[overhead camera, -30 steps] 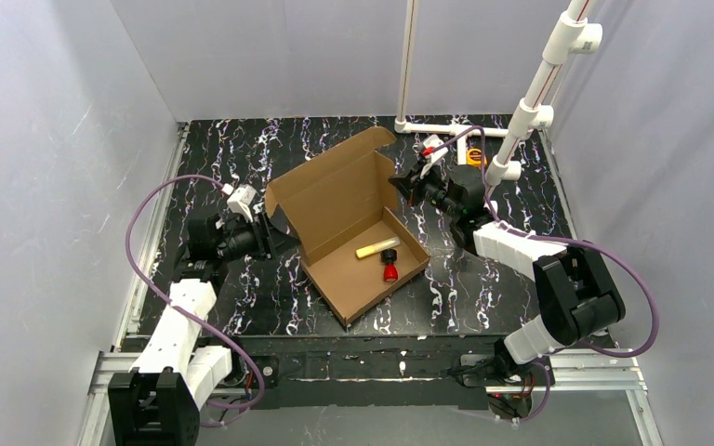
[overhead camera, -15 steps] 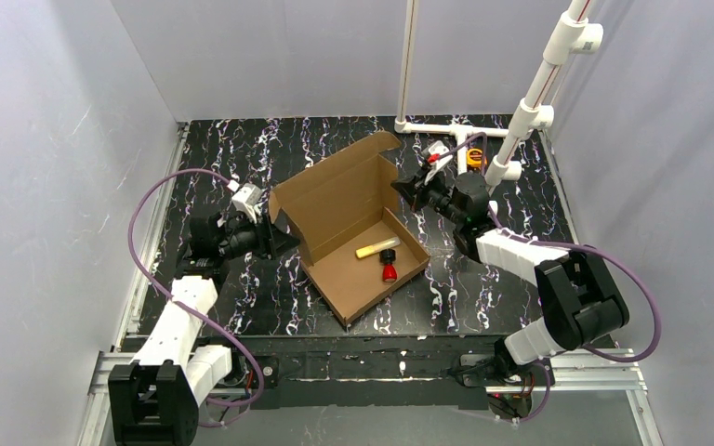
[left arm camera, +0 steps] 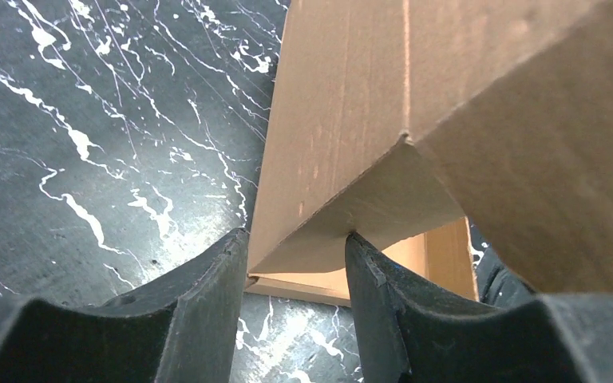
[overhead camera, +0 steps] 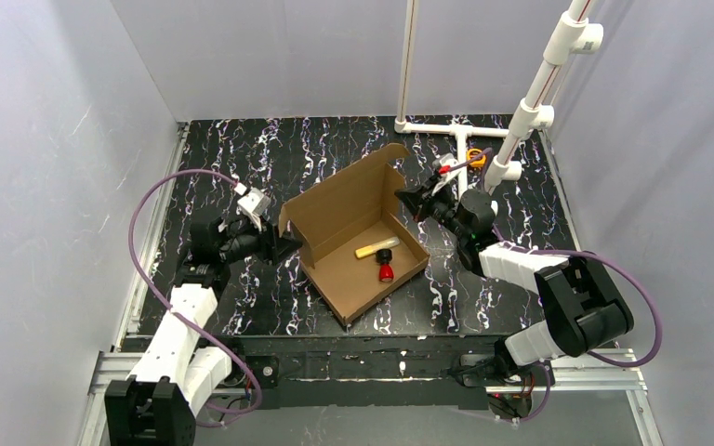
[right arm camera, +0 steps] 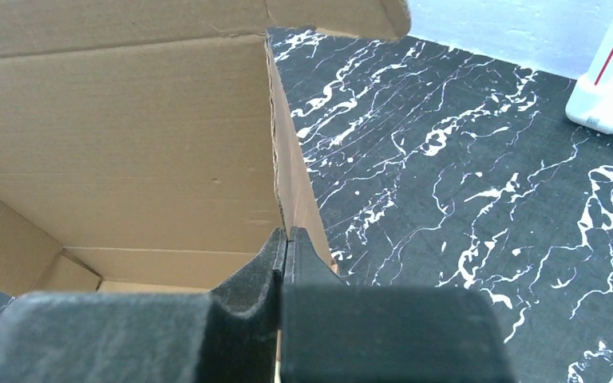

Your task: Fold the paper box

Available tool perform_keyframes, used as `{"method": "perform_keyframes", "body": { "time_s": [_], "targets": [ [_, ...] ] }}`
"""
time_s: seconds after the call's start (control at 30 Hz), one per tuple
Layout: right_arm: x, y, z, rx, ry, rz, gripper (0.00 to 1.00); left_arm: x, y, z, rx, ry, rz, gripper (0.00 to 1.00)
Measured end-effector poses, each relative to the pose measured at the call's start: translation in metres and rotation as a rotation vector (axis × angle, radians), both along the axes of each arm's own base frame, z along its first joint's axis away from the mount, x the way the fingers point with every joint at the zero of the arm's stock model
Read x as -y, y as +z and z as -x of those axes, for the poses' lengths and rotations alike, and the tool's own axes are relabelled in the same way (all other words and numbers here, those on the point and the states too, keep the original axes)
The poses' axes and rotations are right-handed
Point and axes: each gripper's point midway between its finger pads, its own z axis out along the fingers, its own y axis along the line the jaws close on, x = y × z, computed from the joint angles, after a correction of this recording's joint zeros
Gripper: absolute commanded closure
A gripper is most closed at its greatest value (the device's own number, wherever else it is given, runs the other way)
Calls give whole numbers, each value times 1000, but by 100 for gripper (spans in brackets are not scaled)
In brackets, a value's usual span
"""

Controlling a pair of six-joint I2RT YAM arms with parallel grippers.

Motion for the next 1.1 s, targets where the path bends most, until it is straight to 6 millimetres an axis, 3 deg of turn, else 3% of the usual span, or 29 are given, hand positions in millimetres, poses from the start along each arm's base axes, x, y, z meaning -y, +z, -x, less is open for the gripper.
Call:
{"method": "perform_keyframes", "body": {
  "time_s": [0.27, 0.73, 1.1],
  "targets": [
    [0, -10, 7, -26, 14, 20, 99, -2, 3, 7, 88, -26, -44, 53],
    [4, -50, 24, -131, 58, 155, 98, 6, -4, 25, 101, -87, -84, 52],
    [11, -89, 52, -240, 152, 301, 65, 14, -3, 34, 91, -137, -69, 52]
  ]
}}
